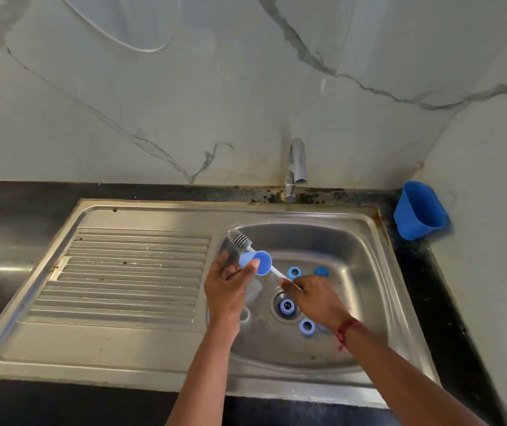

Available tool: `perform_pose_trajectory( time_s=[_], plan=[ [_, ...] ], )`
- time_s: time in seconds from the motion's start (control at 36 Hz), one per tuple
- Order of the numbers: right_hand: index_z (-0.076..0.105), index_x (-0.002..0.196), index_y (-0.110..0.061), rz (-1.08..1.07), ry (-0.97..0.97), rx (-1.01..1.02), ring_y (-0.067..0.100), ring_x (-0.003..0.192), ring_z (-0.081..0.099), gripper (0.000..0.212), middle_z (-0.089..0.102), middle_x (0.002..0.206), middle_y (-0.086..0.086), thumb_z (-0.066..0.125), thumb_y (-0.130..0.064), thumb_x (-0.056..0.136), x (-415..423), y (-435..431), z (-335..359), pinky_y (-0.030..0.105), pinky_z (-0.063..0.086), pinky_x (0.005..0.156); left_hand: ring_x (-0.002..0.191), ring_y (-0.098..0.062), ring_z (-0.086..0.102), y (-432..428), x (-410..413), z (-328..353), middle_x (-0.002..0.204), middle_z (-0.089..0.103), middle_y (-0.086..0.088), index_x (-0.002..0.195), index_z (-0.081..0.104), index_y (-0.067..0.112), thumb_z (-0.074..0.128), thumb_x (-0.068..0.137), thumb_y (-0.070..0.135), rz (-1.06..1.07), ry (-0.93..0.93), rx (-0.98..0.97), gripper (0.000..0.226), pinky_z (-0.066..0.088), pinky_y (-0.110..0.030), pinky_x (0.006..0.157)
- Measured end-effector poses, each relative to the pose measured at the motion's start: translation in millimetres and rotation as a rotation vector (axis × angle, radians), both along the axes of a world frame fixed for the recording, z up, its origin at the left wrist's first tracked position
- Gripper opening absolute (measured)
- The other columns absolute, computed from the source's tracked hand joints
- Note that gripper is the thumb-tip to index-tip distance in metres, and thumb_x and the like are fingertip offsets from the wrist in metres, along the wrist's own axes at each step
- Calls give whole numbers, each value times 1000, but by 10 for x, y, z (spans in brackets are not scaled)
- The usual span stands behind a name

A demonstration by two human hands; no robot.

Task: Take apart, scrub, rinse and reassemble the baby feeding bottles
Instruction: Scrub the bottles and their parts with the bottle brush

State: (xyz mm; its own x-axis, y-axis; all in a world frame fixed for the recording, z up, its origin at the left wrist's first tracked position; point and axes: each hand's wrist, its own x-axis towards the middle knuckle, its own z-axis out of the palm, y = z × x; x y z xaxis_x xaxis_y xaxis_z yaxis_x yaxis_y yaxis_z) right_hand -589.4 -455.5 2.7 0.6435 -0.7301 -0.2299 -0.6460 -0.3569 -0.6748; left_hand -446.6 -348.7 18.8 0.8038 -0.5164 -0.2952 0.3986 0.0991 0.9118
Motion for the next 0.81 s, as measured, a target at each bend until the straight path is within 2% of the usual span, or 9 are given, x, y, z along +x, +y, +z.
perform_pose_trajectory(
  time_s=[0.08,0.17,0.28,0.39,0.44,0.53,0.61,0.67,0.81],
  plan=[
    [42,56,-15,-10,35,-11,13,53,43,57,45,55,-1,50,-55,96,45,-115,-48,28,34,54,78,-16,60,-45,-70,-3,75,62,0,125,61,8,86,70,18,-54,31,52,61,53,-39,83],
    [42,55,-18,-127,-10,26,14,55,45,55,45,54,-5,52,-52,96,-7,-237,-135,29,34,55,85,-31,67,-80,-116,-69,93,67,-4,132,53,16,78,84,19,-152,96,177,54,56,-48,84],
    [35,52,-17,-212,-54,-48,10,48,38,58,39,48,-4,54,-51,96,-147,-487,-168,29,31,54,72,-33,71,-164,-204,-259,113,66,-9,136,44,22,74,89,28,-317,148,345,56,62,-44,69],
    [46,55,-10,-194,-113,-18,14,48,41,60,46,48,0,56,-57,91,-292,-765,-247,27,36,54,66,-22,64,-366,-380,-502,109,60,-7,138,39,18,77,85,10,-453,188,459,65,60,-34,60],
    [56,61,-4,-211,-135,4,16,51,45,60,52,52,3,57,-57,91,-331,-868,-281,28,40,57,63,-17,62,-496,-442,-606,104,59,-5,116,52,17,77,84,5,-521,158,508,43,60,-32,61],
    [42,56,-8,-247,-143,8,10,47,32,59,35,47,-3,60,-50,92,-360,-961,-323,29,33,52,70,-19,65,-698,-502,-737,102,64,-13,96,57,21,80,79,6,-588,146,565,32,61,-34,64],
    [49,60,-1,-244,-138,27,11,49,36,63,43,51,12,59,-54,92,-365,-1031,-406,34,39,54,71,-23,67,-876,-556,-854,102,66,-18,95,49,20,90,64,11,-597,132,603,51,61,-38,64],
    [56,67,4,-244,-138,73,13,51,39,63,47,54,15,59,-55,91,-346,-1070,-448,33,40,54,59,-21,62,-983,-583,-940,97,67,-21,91,38,24,92,57,18,-606,114,630,64,55,-34,56],
    [55,71,7,-244,-158,156,13,51,39,61,44,54,11,62,-51,91,-273,-1162,-511,30,38,53,49,-17,53,-1199,-646,-1108,78,62,-10,101,36,18,85,73,18,-619,6,716,57,49,-25,45]
  ],
)
